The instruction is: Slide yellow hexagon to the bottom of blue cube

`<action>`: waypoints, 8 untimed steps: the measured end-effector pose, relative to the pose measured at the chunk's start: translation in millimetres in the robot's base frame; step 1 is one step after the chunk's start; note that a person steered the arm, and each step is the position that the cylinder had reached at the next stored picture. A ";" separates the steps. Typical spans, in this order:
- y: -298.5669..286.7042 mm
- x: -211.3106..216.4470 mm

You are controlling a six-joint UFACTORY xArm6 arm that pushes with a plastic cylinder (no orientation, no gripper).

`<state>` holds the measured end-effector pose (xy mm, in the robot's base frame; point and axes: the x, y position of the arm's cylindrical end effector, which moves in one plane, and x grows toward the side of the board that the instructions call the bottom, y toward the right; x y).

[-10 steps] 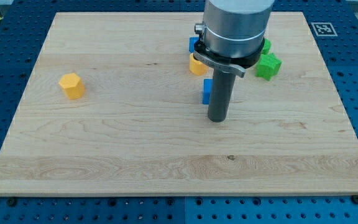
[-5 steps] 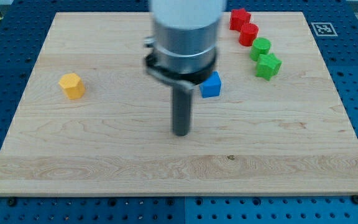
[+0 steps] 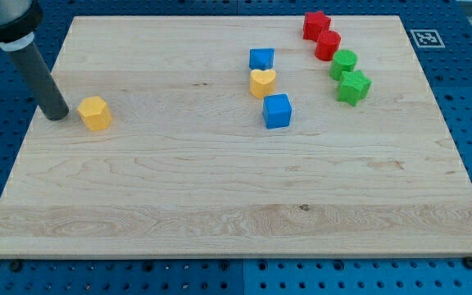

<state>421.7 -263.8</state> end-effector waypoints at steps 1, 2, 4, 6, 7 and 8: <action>14.3 0.6; 39.0 14.1; 59.1 22.9; 47.1 9.8; 64.8 9.8; 94.3 9.9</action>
<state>431.6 -169.5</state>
